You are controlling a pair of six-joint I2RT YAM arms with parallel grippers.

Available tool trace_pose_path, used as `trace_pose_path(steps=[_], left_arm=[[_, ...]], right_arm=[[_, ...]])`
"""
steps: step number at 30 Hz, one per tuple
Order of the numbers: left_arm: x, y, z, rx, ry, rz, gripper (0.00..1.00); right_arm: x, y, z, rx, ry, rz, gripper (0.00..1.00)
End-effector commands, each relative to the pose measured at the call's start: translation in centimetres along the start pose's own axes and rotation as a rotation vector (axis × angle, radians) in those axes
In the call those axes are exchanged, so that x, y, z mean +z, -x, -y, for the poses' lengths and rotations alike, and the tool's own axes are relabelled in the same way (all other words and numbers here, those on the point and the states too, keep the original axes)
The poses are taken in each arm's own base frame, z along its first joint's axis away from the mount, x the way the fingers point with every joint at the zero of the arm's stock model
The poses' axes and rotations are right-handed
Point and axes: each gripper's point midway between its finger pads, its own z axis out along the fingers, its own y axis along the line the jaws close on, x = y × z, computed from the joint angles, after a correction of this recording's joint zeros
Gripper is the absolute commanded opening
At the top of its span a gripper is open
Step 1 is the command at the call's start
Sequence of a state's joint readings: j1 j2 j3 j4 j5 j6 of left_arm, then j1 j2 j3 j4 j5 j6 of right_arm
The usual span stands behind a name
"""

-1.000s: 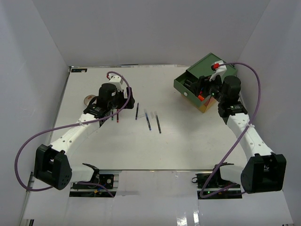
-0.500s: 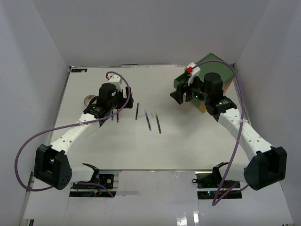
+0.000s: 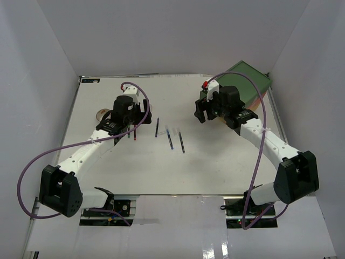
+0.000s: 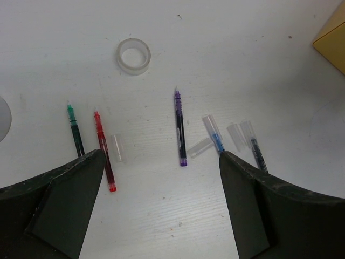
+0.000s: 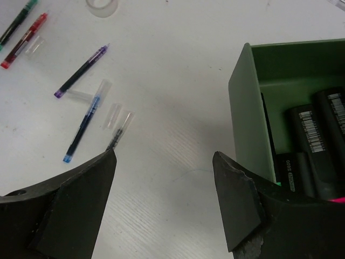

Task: Sort the stationery into containers
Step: Close the drawer in the storage box.

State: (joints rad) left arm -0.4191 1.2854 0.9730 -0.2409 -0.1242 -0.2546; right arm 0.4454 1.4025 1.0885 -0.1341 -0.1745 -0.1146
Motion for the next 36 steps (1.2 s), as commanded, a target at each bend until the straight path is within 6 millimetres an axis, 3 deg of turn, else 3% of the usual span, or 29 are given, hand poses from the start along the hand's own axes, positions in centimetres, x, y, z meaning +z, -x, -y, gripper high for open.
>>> trace_pose_path(steps=[1,11,27,36], left_arm=[[0.0,-0.5,-0.4,0.003,0.014,-0.016,0.98],[0.3,-1.0,-0.4,0.006,0.015,-0.031,0.98],[0.4,-1.3,-0.4,0.009,0.015,-0.044,0.98],[0.4,-1.2,-0.4,0.009,0.015,-0.044,0.98]], right_arm=[[-0.7,3.1,2.3,-0.045,-0.110,0.062,0.79],[-2.0,4.0,5.8,-0.050,-0.210,0.085,0.79],[-1.7,2.5,10.7,-0.071,-0.375,0.021,0.80],[-2.2,2.7,11.8,-0.098,-0.433,0.021,0.83]])
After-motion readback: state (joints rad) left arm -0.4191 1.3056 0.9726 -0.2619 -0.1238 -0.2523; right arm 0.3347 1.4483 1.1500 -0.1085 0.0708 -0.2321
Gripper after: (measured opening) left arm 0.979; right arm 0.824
